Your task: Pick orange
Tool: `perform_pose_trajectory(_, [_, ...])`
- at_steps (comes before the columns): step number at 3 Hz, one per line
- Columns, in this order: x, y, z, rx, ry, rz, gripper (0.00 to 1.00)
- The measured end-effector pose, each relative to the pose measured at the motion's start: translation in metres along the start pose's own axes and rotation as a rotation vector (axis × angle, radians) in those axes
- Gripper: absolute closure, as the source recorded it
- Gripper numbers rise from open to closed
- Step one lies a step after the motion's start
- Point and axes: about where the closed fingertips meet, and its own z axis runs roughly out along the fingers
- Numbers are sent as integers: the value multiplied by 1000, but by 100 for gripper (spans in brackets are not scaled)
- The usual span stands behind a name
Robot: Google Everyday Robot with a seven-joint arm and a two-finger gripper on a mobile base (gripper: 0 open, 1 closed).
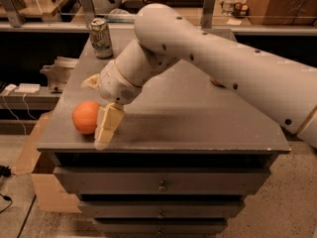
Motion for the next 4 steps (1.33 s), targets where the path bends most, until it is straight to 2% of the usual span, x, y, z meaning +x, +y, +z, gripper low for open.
perform_pose_trajectory(1, [-2, -3, 7, -23, -8, -11, 18])
perform_pose_trajectory(3, [-2, -6, 11, -43, -20, -19, 64])
perform_pose_trajectory(4, [-12, -11, -12, -4, -27, -56, 88])
